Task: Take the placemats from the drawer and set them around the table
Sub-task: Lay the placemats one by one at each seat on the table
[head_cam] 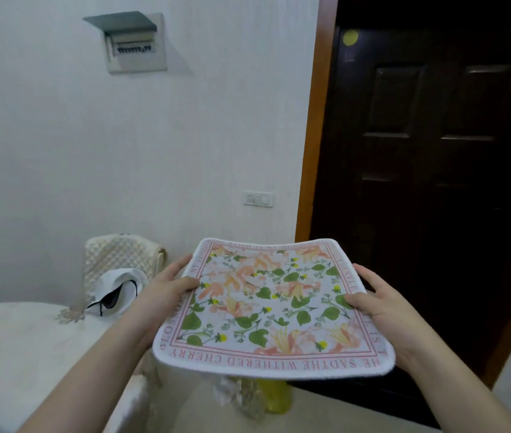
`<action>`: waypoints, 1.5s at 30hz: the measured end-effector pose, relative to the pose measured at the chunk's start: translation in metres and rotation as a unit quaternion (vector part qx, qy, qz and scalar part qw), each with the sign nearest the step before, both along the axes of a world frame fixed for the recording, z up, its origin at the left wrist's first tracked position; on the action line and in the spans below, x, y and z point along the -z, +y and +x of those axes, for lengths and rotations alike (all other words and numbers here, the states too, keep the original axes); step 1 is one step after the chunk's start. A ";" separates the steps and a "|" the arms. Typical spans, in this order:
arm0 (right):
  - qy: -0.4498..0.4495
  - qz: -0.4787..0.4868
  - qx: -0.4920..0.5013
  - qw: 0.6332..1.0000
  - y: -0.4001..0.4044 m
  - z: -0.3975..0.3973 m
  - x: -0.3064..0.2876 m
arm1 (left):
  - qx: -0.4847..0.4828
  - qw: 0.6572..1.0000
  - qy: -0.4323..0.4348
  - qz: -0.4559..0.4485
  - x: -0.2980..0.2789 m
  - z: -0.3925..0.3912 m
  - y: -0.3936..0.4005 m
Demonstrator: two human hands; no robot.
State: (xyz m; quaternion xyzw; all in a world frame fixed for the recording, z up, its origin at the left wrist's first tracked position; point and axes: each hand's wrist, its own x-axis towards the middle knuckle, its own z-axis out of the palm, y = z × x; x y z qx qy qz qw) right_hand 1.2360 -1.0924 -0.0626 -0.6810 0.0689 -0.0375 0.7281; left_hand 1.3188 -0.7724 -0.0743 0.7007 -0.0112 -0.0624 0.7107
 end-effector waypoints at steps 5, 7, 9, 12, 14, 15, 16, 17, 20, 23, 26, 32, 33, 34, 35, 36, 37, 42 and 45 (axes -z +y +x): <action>0.006 0.001 -0.016 1.000 0.004 0.065 0.003 | -0.013 1.000 -0.002 0.001 0.004 0.049 0.006; 0.009 0.005 -0.027 1.000 0.001 0.091 0.007 | -0.026 1.000 -0.002 -0.003 0.006 0.068 0.003; 0.016 0.012 -0.043 0.999 -0.004 0.119 0.013 | -0.035 0.999 0.004 -0.005 0.012 0.090 0.000; 0.030 0.020 -0.058 0.998 -0.015 0.166 0.027 | -0.055 0.998 0.016 -0.005 0.022 0.129 -0.006; 0.033 0.018 -0.067 0.997 -0.024 0.197 0.036 | -0.075 0.997 0.018 0.012 0.027 0.152 -0.014; 0.035 0.019 -0.072 0.997 -0.029 0.211 0.039 | -0.082 0.996 0.021 0.010 0.028 0.162 -0.019; 0.038 0.025 -0.080 0.996 -0.034 0.226 0.041 | -0.085 0.996 0.025 0.003 0.029 0.174 -0.025; 0.043 0.032 -0.087 0.995 -0.039 0.241 0.042 | -0.085 0.996 0.030 -0.003 0.031 0.185 -0.030; 0.056 0.034 -0.113 0.991 -0.053 0.288 0.042 | -0.101 0.994 0.044 -0.008 0.032 0.216 -0.045; 0.058 0.037 -0.137 0.988 -0.057 0.333 0.044 | -0.134 0.990 0.043 0.002 0.036 0.240 -0.050; 0.067 0.055 -0.162 0.983 -0.047 0.372 0.056 | -0.163 0.985 0.048 0.004 0.039 0.257 -0.042; 0.081 0.063 -0.214 0.971 0.004 0.445 0.080 | -0.213 0.975 0.059 -0.013 0.055 0.285 0.008; 0.082 0.060 -0.224 0.969 0.017 0.456 0.081 | -0.219 0.974 0.060 -0.016 0.057 0.288 0.018; 0.082 0.055 -0.235 0.967 0.031 0.467 0.083 | -0.227 0.972 0.060 -0.017 0.060 0.291 0.029; 0.082 0.050 -0.246 0.964 0.045 0.477 0.085 | -0.238 0.969 0.059 -0.019 0.063 0.294 0.041; 0.080 0.046 -0.258 0.962 0.059 0.487 0.086 | -0.251 0.966 0.057 -0.025 0.066 0.298 0.053; 0.080 0.042 -0.268 0.959 0.073 0.496 0.087 | -0.265 0.962 0.058 -0.031 0.068 0.303 0.066; 0.084 0.037 -0.318 0.944 0.147 0.545 0.091 | -0.309 0.949 0.054 -0.045 0.078 0.321 0.127; 0.085 0.034 -0.340 0.936 0.188 0.565 0.100 | -0.327 0.943 0.058 -0.033 0.086 0.331 0.164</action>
